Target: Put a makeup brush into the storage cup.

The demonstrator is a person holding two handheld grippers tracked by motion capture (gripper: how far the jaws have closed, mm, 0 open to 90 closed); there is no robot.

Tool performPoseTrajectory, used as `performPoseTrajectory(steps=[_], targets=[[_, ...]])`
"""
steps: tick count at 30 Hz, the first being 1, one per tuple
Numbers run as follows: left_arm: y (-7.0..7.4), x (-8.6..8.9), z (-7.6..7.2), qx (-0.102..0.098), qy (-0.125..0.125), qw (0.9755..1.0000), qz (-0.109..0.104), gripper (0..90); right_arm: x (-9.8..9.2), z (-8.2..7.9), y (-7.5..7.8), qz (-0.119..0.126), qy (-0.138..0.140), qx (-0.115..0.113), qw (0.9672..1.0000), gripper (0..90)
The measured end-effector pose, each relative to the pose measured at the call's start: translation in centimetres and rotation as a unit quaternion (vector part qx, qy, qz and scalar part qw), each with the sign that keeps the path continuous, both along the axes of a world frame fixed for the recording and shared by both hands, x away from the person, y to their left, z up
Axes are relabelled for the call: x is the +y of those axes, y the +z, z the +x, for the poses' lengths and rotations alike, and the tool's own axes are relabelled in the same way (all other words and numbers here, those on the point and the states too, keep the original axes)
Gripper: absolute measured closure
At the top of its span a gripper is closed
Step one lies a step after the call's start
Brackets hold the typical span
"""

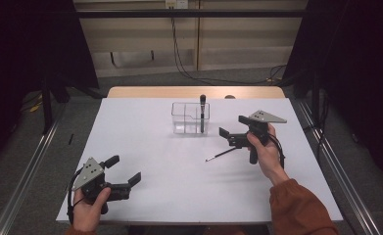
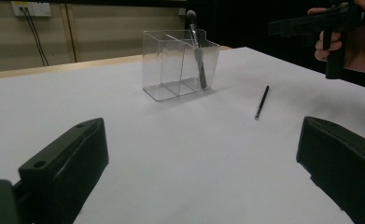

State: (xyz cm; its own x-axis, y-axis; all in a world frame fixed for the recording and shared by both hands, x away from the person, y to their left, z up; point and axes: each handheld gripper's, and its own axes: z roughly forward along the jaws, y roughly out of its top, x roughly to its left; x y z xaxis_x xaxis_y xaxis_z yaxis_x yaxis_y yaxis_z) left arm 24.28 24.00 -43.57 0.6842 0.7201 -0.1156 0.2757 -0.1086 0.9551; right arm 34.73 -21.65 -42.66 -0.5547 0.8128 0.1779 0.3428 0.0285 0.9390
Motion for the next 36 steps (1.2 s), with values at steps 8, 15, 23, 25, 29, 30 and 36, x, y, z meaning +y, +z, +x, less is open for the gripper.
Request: performPoseTrajectory(steps=[8, 15, 23, 25, 29, 30, 36], targets=[[0.0, 0.0, 0.0, 0.001, 0.001, 1.0000, 0.000, 2.3, -0.9, -1.5, 0.2, -0.006, -0.002, -0.003, 1.0000, 1.0], [0.0, 0.0, 0.0, 0.001, 0.002, 1.0000, 0.000, 2.2, -1.7, -3.1, 0.3, -0.003, -0.007, -0.007, 0.9999, 1.1], [0.1, 0.1, -0.1, 0.000, 0.001, 1.0000, 0.001, 2.3, -2.5, -4.8, 0.2, -0.002, -0.014, -0.014, 0.9998, 1.4], [0.1, 0.1, -0.1, -0.001, 0.001, 1.0000, 0.002, 2.2, -2.8, -5.1, 0.2, -0.004, -0.016, -0.013, 0.9998, 1.4], [0.0, 0.1, -0.1, -0.002, 0.002, 1.0000, 0.000, 2.2, -3.4, -5.8, -0.1, -0.004, -0.023, -0.014, 0.9996, 1.5], [0.1, 0.1, -0.1, 0.000, 0.003, 1.0000, 0.000, 2.3, -3.5, -6.0, -0.2, -0.004, -0.025, -0.013, 0.9996, 1.5], [0.1, 0.1, -0.2, -0.001, 0.003, 1.0000, -0.002, 2.2, -4.4, -7.3, -0.1, -0.001, -0.035, -0.018, 0.9992, 1.6]])
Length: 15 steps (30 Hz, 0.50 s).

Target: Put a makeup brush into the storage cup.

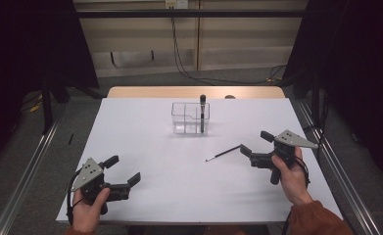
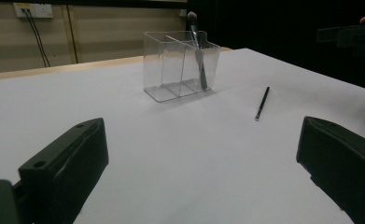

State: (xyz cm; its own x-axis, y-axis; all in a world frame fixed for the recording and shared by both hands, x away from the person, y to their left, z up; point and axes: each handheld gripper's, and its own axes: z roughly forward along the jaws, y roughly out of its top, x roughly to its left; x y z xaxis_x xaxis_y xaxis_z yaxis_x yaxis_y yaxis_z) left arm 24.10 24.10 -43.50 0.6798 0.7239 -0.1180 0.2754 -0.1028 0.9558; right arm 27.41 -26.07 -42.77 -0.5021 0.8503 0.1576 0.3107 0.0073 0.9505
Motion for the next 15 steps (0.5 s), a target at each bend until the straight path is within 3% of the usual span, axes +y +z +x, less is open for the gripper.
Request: performPoseTrajectory(steps=[15], targets=[[-0.1, 0.5, -0.1, -0.002, 0.002, 1.0000, -0.003, 2.3, -1.8, -2.6, -0.2, 0.000, -0.019, -0.002, 0.9998, 1.7]])
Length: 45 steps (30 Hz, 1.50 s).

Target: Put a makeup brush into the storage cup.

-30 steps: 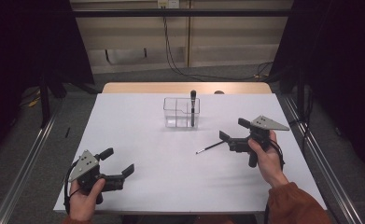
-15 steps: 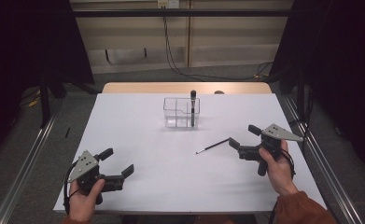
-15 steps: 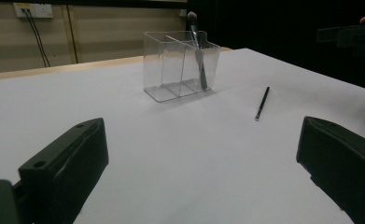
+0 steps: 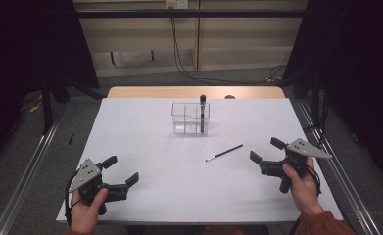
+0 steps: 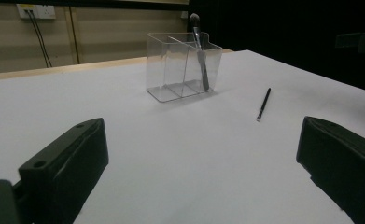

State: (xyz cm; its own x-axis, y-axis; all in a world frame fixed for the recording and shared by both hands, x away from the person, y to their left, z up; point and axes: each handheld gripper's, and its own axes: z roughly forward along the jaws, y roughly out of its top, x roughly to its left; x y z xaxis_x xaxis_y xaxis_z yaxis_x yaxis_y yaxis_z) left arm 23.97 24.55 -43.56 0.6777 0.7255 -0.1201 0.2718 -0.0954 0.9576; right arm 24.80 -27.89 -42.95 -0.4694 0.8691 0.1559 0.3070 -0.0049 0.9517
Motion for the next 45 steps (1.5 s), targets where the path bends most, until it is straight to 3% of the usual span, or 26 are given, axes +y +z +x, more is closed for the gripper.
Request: performPoseTrajectory(steps=[13, 24, 29, 45], targets=[[0.0, -0.1, -0.2, 0.001, 0.004, 0.9999, -0.011, 2.3, -1.4, -1.9, -0.7, -0.013, -0.015, 0.002, 0.9998, 1.6], [0.2, -0.3, -0.7, -0.001, 0.009, 0.9999, -0.013, 2.2, -2.3, -4.6, -1.3, -0.016, -0.025, -0.007, 0.9995, 1.4], [0.3, -0.5, -0.9, -0.004, -0.001, 1.0000, -0.009, 2.0, -2.5, -5.4, -1.8, -0.016, -0.027, 0.001, 0.9995, 1.1], [0.0, -0.1, -0.5, 0.001, 0.003, 1.0000, -0.002, 2.0, -2.3, -4.8, -1.9, -0.002, -0.024, 0.002, 0.9997, 0.3]])
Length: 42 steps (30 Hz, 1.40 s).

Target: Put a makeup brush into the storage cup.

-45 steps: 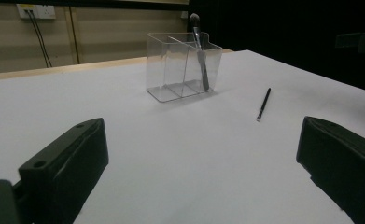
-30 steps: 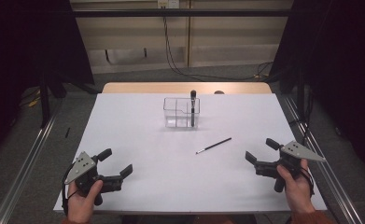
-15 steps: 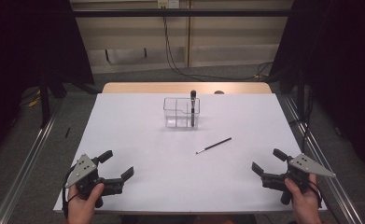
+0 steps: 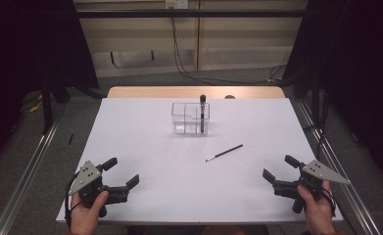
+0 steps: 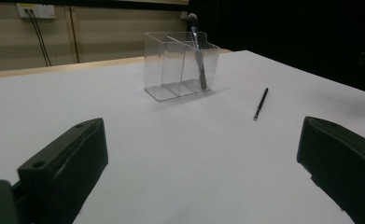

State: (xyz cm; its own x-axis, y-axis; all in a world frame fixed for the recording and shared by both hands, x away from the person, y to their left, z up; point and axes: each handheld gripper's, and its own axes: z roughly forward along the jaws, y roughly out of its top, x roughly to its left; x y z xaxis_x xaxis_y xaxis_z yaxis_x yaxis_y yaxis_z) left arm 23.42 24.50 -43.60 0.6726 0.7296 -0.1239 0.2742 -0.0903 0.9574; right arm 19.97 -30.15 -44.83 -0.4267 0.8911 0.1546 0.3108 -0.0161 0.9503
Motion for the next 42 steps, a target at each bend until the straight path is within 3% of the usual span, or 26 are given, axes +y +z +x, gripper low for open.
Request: performPoseTrajectory(steps=[6, 10, 21, 31, 42], targets=[[0.0, 0.1, -0.2, -0.002, 0.003, 1.0000, 0.003, 2.0, 0.7, 0.6, 0.3, 0.001, 0.025, -0.004, 0.9997, 0.0], [0.1, 0.1, -0.5, -0.003, 0.009, 1.0000, 0.001, 2.0, 1.1, 1.3, 0.5, 0.006, 0.018, -0.003, 0.9998, 0.0], [0.0, 0.6, -0.6, -0.001, 0.017, 0.9999, -0.001, 2.0, 2.0, 3.6, 1.2, -0.009, 0.036, 0.000, 0.9993, 0.0], [0.1, 0.2, -0.5, -0.003, 0.013, 0.9999, 0.002, 2.0, 3.6, 6.0, 2.1, -0.025, 0.081, 0.010, 0.9963, 0.0], [0.1, 0.2, -0.4, -0.004, 0.011, 0.9999, 0.004, 2.0, 4.7, 8.5, 2.9, -0.031, 0.104, 0.021, 0.9939, 0.6]])
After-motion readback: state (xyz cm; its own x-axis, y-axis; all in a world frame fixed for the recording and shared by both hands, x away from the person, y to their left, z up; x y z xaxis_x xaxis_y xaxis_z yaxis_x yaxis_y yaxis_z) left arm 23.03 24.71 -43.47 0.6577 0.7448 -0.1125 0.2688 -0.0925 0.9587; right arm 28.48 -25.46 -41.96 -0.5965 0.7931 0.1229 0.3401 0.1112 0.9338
